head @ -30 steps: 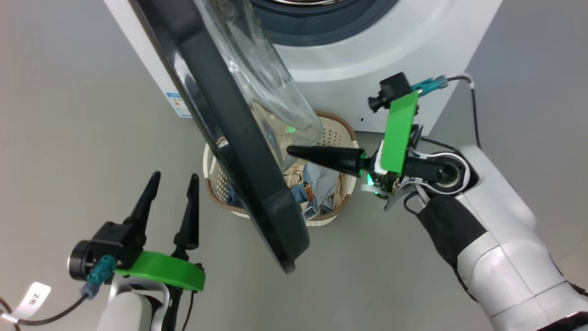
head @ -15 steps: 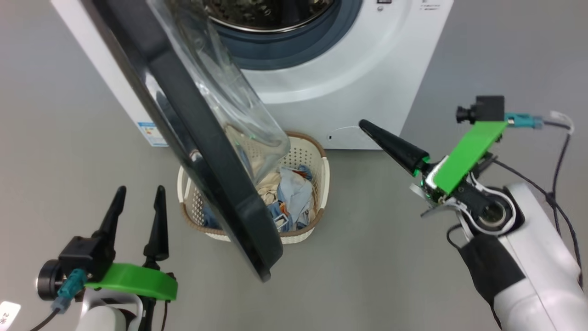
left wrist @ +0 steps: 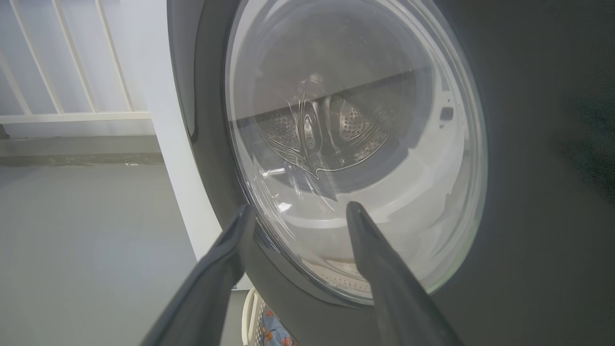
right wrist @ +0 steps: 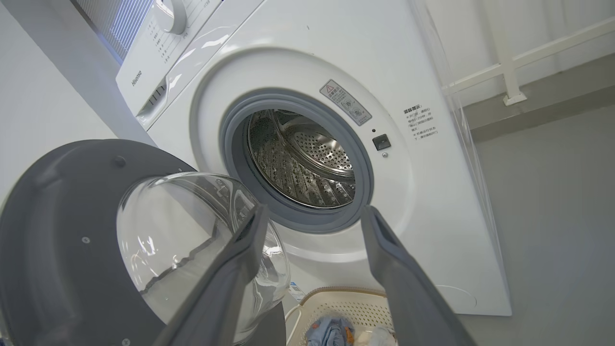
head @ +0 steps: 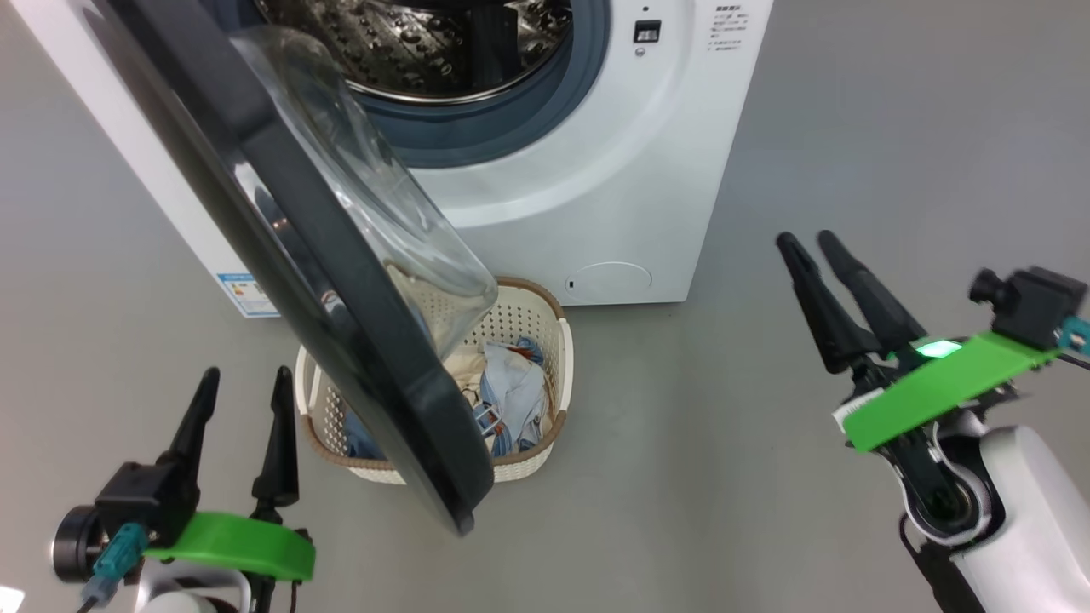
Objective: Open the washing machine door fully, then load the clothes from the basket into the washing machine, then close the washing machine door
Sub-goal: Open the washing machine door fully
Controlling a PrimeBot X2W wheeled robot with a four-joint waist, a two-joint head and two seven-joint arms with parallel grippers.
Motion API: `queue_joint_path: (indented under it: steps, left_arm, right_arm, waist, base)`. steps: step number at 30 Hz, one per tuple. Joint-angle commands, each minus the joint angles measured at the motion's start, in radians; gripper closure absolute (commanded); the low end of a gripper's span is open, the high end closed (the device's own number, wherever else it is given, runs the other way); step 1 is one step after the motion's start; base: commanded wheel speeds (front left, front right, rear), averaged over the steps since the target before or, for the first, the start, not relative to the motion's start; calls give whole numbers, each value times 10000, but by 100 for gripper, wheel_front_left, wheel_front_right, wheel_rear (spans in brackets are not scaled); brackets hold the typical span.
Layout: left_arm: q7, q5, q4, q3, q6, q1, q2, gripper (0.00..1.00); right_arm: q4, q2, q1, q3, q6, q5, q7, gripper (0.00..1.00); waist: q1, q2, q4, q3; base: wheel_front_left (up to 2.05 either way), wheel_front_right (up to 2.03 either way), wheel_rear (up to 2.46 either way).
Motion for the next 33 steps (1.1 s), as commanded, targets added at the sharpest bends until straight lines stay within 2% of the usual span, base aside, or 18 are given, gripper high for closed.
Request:
queue_joint_path:
  steps: [1, 6, 13, 23, 33]
  left_arm:
    - [-63, 16, -340, 445, -23, 69, 173, 0]
    - [-63, 10, -460, 576, -14, 369, 158, 0]
    - [-63, -23, -640, 682, 7, 683, 140, 0]
    - [-63, -104, -787, 768, 114, 1090, 122, 0]
    - [-63, -429, -1057, 601, 395, 1605, 110, 0]
  right_arm:
    - [-468, -209, 280, 57, 16, -689, -636, 0]
    - [-514, -367, 840, -296, 16, -2274, -1907, 0]
    - [-511, -407, 1736, -936, 16, -3798, -2523, 0]
    - [-574, -39, 2948, -1852, 16, -4987, -2808, 0]
    - [-468, 416, 3842, -2355, 16, -5837, -2943, 0]
  waist:
    - [-1, 0, -127, -113]
    - [-1, 0, -271, -273]
    - [-1, 0, -303, -507]
    - [-1, 0, -439, -757]
    - [-1, 0, -462, -860]
  base:
    - [0, 0, 0]
    - [0, 0, 0]
    - [0, 0, 0]
    - [0, 0, 0]
    - [0, 0, 0]
